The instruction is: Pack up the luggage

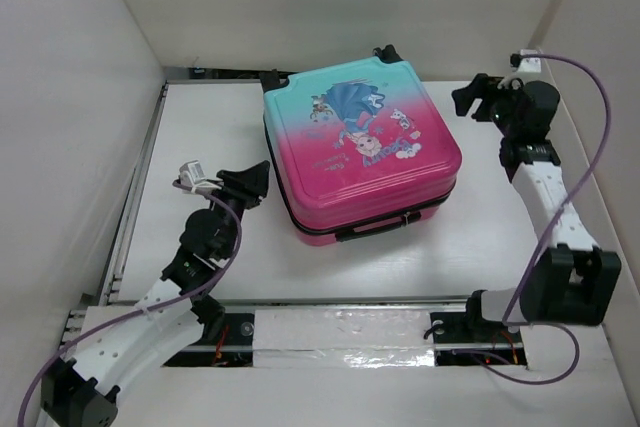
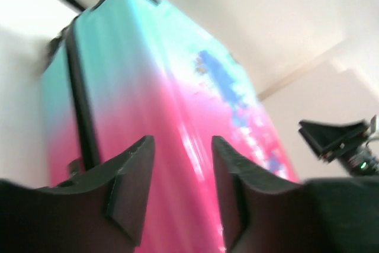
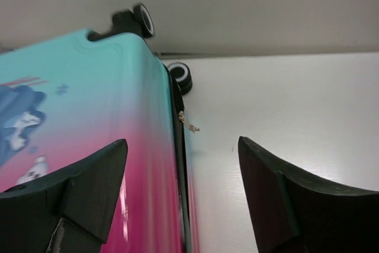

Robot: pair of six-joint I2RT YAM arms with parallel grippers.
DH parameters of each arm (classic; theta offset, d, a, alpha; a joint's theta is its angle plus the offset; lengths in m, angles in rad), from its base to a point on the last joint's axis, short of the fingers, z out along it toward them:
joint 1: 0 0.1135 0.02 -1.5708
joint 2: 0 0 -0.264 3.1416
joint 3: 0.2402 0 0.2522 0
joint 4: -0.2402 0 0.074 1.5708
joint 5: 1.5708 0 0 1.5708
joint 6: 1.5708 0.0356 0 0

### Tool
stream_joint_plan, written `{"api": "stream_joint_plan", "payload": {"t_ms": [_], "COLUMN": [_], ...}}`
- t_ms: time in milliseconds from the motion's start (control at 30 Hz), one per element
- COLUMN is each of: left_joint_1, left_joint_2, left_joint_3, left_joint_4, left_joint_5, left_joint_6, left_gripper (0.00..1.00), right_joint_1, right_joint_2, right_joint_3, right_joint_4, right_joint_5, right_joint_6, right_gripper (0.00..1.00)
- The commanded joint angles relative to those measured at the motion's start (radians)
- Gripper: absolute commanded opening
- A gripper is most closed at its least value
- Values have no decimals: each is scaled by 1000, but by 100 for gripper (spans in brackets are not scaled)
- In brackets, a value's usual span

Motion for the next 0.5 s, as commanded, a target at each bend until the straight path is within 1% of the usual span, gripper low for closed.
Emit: {"api": "stream_joint_plan", "payload": {"t_ms": [0, 33, 100, 133, 167, 200, 233, 267, 300, 333, 367, 400, 433, 467], "left_joint_1": [-3, -3, -3, -3, 6, 6, 6, 6, 6, 16, 16, 27, 36, 36], "left_joint_2": [-26, -35, -50, -69, -77, -83, -87, -86, -83, -80, -74, -72, -64, -58], "left_joint_3": [-11, -34, -54, -82, -102, -102, -116, -124, -134, -150, -157, -168, -186, -194], "left_joint_4": [73, 53, 17, -3, -29, -30, -62, -74, -88, -120, -135, -143, -140, -134], "left_joint_5": [45, 49, -1, -16, -39, -46, -44, -32, -26, -20, -1, 14, 34, 83], "left_joint_6": [-43, -46, -69, -69, -71, -74, -78, -80, -80, -89, -94, -97, -97, -95], "left_gripper": [39, 31, 27, 22, 15, 15, 11, 9, 8, 4, 3, 3, 3, 5], "right_joint_1": [-8, 5, 31, 54, 121, 162, 207, 253, 338, 380, 418, 490, 524, 557], "right_joint_2": [-125, -187, -255, -331, -379, -428, -482, -590, -645, -697, -791, -833, -869, -902], "right_joint_3": [-90, -112, -168, -191, -255, -295, -340, -383, -426, -501, -538, -570, -627, -654], "right_joint_4": [99, 97, 62, 47, 30, 24, 16, 5, -40, -64, -79, -151, -176, -202], "right_joint_5": [-39, -41, -50, -51, -33, -18, -1, 14, 50, 64, 74, 106, 131, 156], "right_joint_6": [47, 45, 19, 5, -27, -42, -57, -70, -78, -76, -70, -49, -30, -15], "right_gripper": [79, 63, 43, 15, 0, 0, 0, 0, 0, 0, 0, 0, 0, 0]}}
